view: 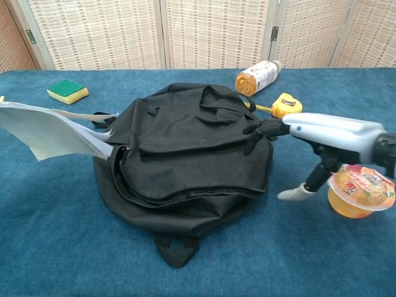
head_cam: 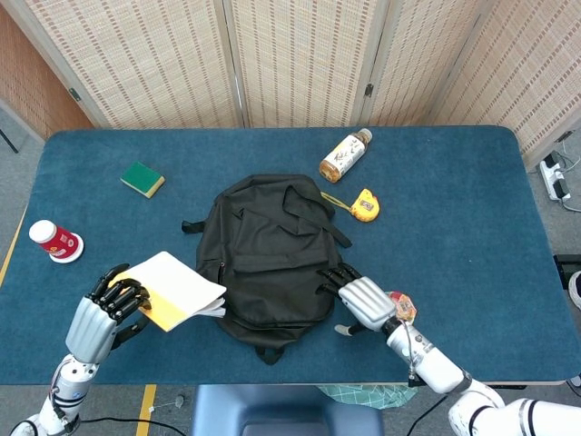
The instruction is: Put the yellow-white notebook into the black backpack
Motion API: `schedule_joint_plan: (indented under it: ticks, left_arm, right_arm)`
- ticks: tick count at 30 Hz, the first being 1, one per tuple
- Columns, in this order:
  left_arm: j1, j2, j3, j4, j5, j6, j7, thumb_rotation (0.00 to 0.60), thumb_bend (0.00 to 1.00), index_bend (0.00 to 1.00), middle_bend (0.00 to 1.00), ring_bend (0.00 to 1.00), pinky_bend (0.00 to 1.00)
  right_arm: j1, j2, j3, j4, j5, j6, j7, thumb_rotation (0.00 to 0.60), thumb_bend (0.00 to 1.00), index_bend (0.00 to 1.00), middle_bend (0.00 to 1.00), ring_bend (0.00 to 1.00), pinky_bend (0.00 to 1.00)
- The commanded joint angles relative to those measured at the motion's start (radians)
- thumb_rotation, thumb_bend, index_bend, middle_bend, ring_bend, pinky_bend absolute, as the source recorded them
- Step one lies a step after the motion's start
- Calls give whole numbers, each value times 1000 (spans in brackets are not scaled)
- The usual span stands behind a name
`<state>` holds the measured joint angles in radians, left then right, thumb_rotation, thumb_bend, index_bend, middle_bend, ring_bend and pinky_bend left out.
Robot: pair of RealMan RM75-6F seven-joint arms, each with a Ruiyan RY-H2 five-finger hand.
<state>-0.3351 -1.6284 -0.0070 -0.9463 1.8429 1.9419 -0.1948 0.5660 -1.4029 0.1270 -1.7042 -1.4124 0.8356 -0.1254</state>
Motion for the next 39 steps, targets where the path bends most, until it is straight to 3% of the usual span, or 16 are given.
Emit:
schedule_joint_plan:
  ticks: [1,24,33,39]
  left_arm:
    - [-1,2,0,-4,1,-3,3,600,475,743,567,444,259]
    - [7,3,-3,-9,-3,-6,5,600,475,744,567,444,257]
    - [10,0,-7,-1,-6,0,-3,600,475,744,566,444,256]
    - [10,3,-11,2,-9,4,-17,600,474,744,566,444,256]
  right_arm:
    - [29,-30,13,23,38,-27,-28,600,243,300,116,108,13]
    - [154,-105,15,117,206,-98,-97,600,369,313,125,115,12]
    - [190,-132,12,120,250,-78,-163,600,519,519,176,148,12]
    - [199,-129,12,107,272,-59,-177,600,564,637,231,172,12]
